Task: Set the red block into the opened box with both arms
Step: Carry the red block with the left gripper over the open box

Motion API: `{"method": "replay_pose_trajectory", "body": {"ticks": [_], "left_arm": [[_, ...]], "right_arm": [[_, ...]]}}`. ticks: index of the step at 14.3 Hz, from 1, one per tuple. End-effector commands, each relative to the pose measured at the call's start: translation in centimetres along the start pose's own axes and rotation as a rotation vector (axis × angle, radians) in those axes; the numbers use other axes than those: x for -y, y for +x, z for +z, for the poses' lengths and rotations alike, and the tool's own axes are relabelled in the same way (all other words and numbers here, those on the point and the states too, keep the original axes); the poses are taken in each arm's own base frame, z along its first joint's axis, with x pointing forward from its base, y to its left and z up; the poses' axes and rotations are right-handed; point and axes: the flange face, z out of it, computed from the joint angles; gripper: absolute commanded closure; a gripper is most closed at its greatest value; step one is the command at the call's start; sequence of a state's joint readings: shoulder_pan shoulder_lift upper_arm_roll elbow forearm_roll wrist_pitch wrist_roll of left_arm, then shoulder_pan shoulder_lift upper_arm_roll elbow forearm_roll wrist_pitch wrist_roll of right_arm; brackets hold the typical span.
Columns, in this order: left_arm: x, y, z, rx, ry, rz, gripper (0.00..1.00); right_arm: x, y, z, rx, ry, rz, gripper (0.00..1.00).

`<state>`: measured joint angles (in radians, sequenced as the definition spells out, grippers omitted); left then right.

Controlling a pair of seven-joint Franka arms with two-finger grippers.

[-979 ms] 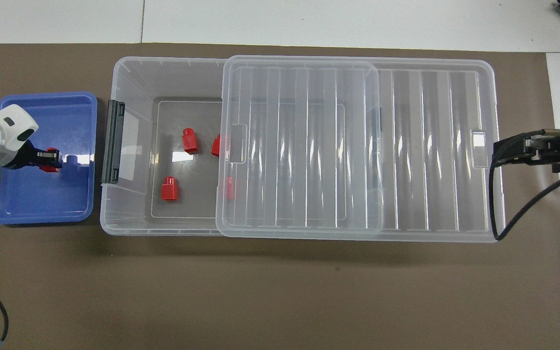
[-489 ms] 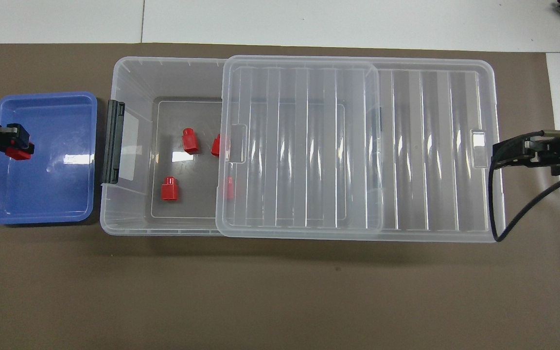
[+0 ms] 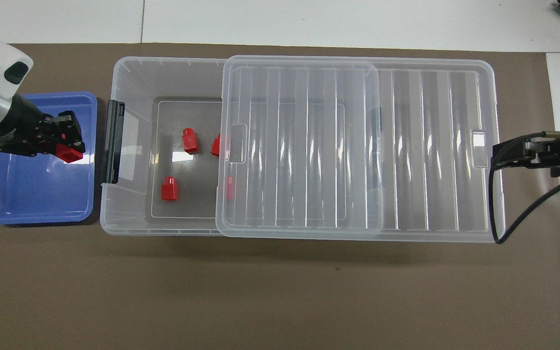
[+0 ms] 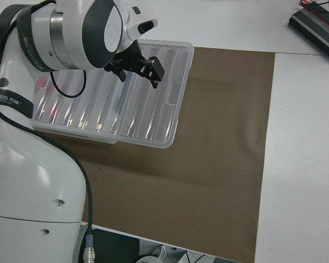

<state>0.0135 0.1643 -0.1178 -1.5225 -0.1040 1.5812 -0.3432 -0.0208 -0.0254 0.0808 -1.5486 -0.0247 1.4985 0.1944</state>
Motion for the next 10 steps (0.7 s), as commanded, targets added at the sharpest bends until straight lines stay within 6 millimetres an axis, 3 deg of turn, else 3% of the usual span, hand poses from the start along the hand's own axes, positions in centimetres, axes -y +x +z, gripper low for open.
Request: {"method": "replay_pose_trajectory", "body": {"ticks": [1,4,7,10], "left_arm": [[-3.6,-2.2,-0.8,-0.005,0.001,-0.076,1.00],[-8.9,-4.0,0.0,-0.086,0.020,-0.085,1.00],[-11.6,-4.9,0.9,-0.119,0.013,-0.078,1.00],[-13.9,-5.6,4.6,-0.133,0.004,-0.049,1.00]], "right_arm": [[-0.3,-0.4,-0.3,0.007,0.021,0.019,0.00],[-0.7,-0.2,-0.8,0.006,0.006,0.008,0.00],[-0.7,-0.2,-1.0,0.003,0.005,-0.002,0.00],[-0.6,-0.4,-0.8,0.014,0.008,-0.005,0.00]]}}
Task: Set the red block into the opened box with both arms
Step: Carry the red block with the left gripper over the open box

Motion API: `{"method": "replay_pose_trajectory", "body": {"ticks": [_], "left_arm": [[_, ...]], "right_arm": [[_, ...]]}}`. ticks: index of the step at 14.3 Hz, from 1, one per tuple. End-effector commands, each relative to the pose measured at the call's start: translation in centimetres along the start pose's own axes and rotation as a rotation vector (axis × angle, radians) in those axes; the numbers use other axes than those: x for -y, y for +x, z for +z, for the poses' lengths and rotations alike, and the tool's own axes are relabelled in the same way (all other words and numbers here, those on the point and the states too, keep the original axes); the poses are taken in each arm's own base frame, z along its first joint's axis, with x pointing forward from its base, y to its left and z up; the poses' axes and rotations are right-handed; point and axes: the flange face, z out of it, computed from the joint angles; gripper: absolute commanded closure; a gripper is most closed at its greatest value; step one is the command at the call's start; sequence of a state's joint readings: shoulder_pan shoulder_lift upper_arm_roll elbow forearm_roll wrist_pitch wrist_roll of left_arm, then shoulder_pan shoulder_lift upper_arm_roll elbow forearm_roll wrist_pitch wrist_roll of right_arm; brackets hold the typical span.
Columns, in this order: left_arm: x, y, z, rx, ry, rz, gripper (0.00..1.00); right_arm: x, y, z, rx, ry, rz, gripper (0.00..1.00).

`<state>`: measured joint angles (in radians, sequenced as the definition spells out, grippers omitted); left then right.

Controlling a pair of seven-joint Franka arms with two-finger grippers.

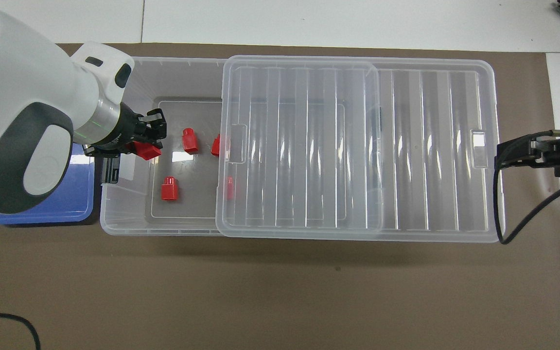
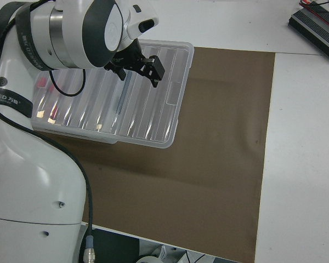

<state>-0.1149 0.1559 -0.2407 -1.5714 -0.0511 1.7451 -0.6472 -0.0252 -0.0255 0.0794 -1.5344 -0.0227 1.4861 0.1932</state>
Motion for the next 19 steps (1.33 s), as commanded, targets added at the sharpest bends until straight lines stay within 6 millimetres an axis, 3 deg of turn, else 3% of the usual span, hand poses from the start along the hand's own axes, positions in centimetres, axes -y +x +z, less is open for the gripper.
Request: {"method": "replay_pose_trajectory", "body": {"ticks": [1,7,9,11,19], "left_arm": [[-1.2,-0.8,4.1,-0.030,0.020,0.011,1.00],[0.3,-2.7,11.1,-0.081,0.012,0.024,1.00],[0.7,-3.1,12.6,-0.096,0.002,0.026,1.00],[-0.4,-3.3,14.3,-0.090,0.000,0.046,1.00],[-0.8,-2.3,20.6,-0.099,0.058,0.110,1.00]], "right_arm": [[-0.3,-0.5,-0.3,0.017,0.005,-0.009,0.00],[-0.2,-0.5,-0.2,0.016,0.000,-0.009,0.00],[-0.2,-0.5,-0.2,0.016,0.000,-0.009,0.00],[-0.3,-0.6,-0.1,0.018,0.002,-0.008,0.00],[-0.5,-0.6,0.2,0.023,0.012,-0.004,0.00]]}}
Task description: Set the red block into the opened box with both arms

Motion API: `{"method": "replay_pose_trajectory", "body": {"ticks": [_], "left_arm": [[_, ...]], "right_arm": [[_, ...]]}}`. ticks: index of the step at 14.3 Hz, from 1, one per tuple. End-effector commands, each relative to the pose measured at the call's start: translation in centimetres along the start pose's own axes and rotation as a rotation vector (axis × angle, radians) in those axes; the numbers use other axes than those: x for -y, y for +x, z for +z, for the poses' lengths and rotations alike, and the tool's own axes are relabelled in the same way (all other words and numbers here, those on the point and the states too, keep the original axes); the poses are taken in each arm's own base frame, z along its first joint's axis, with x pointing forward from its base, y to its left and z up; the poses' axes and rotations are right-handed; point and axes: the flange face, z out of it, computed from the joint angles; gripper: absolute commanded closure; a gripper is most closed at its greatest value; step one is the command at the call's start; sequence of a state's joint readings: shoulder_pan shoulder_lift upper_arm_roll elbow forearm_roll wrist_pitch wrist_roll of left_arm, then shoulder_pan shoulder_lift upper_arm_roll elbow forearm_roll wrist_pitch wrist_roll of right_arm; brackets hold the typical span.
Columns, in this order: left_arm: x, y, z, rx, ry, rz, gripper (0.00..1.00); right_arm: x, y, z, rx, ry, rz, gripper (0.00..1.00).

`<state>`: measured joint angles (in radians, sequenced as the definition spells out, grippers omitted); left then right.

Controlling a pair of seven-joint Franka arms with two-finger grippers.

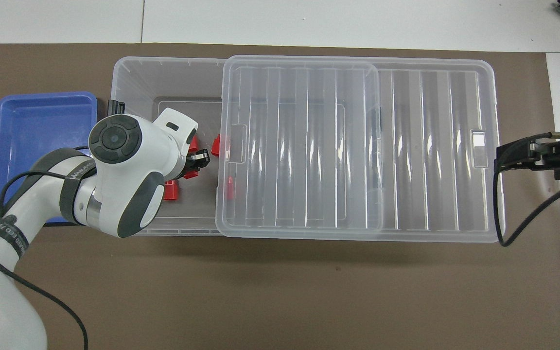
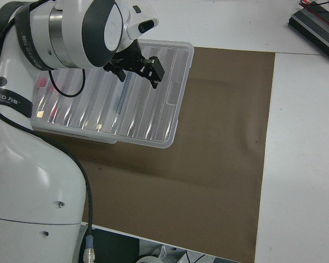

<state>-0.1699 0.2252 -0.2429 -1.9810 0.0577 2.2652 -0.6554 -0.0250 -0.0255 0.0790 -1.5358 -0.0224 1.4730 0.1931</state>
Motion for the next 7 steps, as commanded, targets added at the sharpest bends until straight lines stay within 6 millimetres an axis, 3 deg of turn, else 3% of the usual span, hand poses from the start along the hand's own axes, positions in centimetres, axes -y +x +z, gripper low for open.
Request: {"method": "replay_pose_trajectory", "body": {"ticks": [1,4,7], "left_arm": [[-0.3,-0.2,2.3,-0.023,0.028,0.027,1.00],[0.3,-0.5,4.4,-0.035,0.014,0.025,1.00],[0.8,-0.9,5.2,-0.032,0.015,0.027,1.00]], "right_arm": [[-0.5,-0.4,0.3,0.009,0.014,-0.003,0.00],[-1.0,0.0,1.0,0.003,0.016,0.005,0.00],[-2.0,0.8,1.7,-0.009,0.019,0.022,0.00]]}}
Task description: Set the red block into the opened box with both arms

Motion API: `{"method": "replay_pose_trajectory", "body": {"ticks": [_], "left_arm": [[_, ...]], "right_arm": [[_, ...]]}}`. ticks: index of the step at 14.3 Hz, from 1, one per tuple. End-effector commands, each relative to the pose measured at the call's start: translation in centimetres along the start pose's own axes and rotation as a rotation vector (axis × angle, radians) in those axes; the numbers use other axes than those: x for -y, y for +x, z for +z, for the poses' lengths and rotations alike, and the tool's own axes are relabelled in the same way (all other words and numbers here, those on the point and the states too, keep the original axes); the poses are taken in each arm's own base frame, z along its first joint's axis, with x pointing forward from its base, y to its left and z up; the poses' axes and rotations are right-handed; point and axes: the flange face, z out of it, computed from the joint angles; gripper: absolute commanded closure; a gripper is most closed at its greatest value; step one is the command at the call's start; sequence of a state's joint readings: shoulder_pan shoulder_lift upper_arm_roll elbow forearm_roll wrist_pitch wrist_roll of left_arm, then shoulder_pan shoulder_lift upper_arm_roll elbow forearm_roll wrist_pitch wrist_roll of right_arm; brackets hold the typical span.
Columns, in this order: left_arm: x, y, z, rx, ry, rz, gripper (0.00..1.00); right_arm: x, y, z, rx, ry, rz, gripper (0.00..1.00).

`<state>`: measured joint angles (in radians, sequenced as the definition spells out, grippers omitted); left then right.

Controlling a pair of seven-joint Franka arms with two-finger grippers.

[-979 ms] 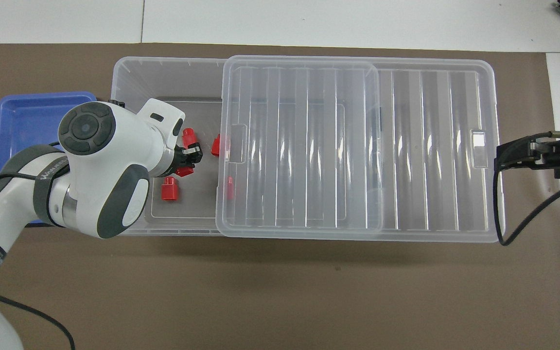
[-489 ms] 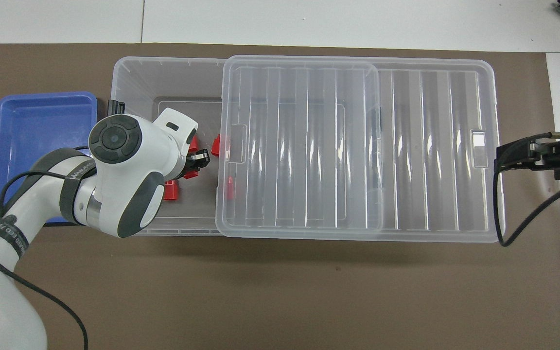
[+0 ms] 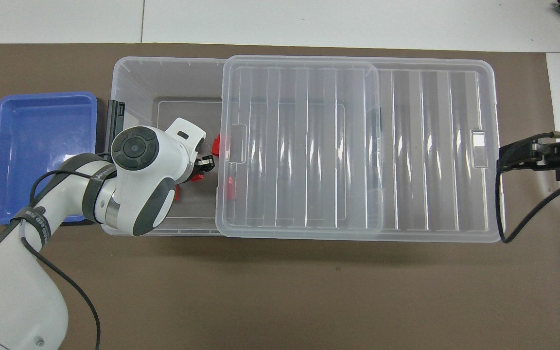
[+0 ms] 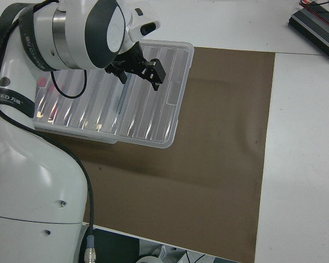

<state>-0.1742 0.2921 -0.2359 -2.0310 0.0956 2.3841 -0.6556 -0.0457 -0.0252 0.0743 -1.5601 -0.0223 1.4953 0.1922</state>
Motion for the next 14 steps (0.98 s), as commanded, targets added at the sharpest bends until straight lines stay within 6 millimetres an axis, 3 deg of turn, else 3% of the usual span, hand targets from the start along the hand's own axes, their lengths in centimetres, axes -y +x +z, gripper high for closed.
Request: {"method": "replay_pose_trajectory", "body": {"ticks": [1,4,5,6,8,9,10,11,14], "left_arm": [[0.4,-0.6,0.3,-0.024,0.015,0.006,1.00],[0.4,-1.3,0.9,-0.020,0.036,0.029,1.00],[0.4,-1.3,0.9,-0.020,0.037,0.029,1.00],[0.4,-1.4,0.9,-0.020,0.036,0.031,1.00],[0.3,-1.4,0.9,-0.021,0.035,0.032,1.00],[0.4,-1.3,0.9,-0.021,0.035,0.031,0.83],[0.5,-1.3,0.9,-0.021,0.036,0.030,0.45],[0.5,-1.3,0.9,-0.022,0.037,0.032,0.17],[0.5,-1.2,0.8,-0.022,0.035,0.031,0.16]], "right_arm": [[-0.9,0.5,0.9,-0.020,0.020,-0.001,0.00],[-1.2,1.3,2.2,-0.052,0.026,0.008,0.02],[-1.7,1.7,2.7,-0.063,0.026,0.016,0.09],[-1.9,1.9,3.1,-0.073,0.029,0.021,0.19],[-3.0,2.6,4.0,-0.092,0.033,0.042,0.61],[-3.3,2.9,4.6,-0.108,0.033,0.048,0.81],[-3.5,3.2,5.3,-0.120,0.036,0.048,1.00],[-4.4,3.7,6.0,-0.138,0.035,0.030,1.00],[-5.7,5.8,8.3,-0.153,0.039,0.035,1.00]]}}
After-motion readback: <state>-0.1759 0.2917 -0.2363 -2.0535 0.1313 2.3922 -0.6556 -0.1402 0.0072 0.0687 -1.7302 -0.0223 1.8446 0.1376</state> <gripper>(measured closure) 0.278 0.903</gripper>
